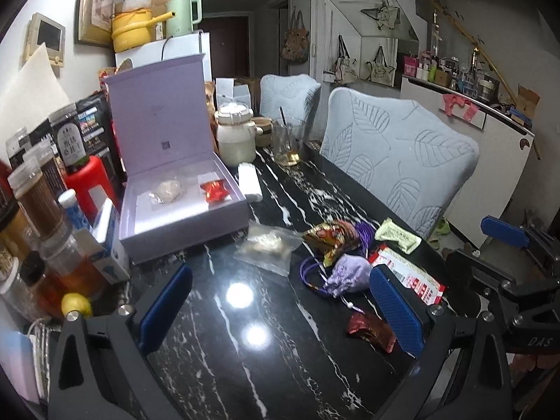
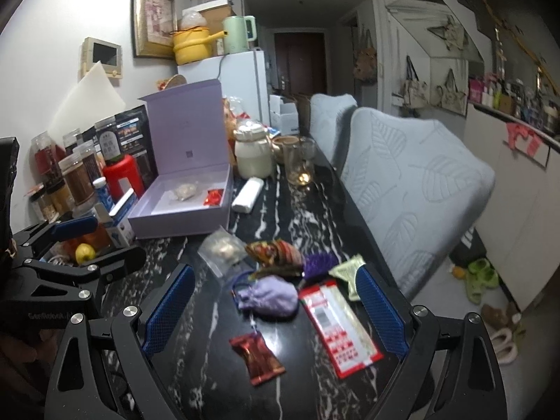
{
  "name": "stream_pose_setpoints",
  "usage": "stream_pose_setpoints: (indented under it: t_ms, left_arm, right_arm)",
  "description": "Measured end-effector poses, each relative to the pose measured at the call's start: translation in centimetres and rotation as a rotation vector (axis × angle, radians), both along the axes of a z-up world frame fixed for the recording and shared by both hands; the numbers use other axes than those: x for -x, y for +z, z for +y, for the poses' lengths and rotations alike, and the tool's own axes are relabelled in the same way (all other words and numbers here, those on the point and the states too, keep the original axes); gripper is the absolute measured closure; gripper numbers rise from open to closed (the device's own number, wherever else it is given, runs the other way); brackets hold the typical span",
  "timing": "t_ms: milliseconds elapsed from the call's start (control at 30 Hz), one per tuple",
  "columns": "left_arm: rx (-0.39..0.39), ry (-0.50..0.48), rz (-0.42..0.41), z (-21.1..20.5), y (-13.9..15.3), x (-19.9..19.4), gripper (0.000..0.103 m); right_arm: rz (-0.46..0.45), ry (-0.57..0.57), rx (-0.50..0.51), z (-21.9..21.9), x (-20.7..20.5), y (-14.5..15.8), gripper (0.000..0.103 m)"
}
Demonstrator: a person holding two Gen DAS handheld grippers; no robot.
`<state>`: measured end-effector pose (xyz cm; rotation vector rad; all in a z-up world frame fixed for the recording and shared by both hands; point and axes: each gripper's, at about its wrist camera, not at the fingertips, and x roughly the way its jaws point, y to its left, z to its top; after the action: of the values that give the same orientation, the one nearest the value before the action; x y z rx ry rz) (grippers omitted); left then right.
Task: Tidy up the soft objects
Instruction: 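Grasp the dark red candy packet with the right gripper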
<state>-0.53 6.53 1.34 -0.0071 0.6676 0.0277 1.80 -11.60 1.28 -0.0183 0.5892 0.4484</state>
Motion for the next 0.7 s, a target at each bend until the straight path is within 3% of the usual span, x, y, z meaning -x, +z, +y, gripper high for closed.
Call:
stream_pose_setpoints:
  t_ms: [700]
  left_arm:
    - [0.065,0.042,0.203,-0.6,-8.0,-1.0,0.0]
  right_arm:
    - [0.17,0.037,0.007,-1.2,-0.7,-8.9,0.014]
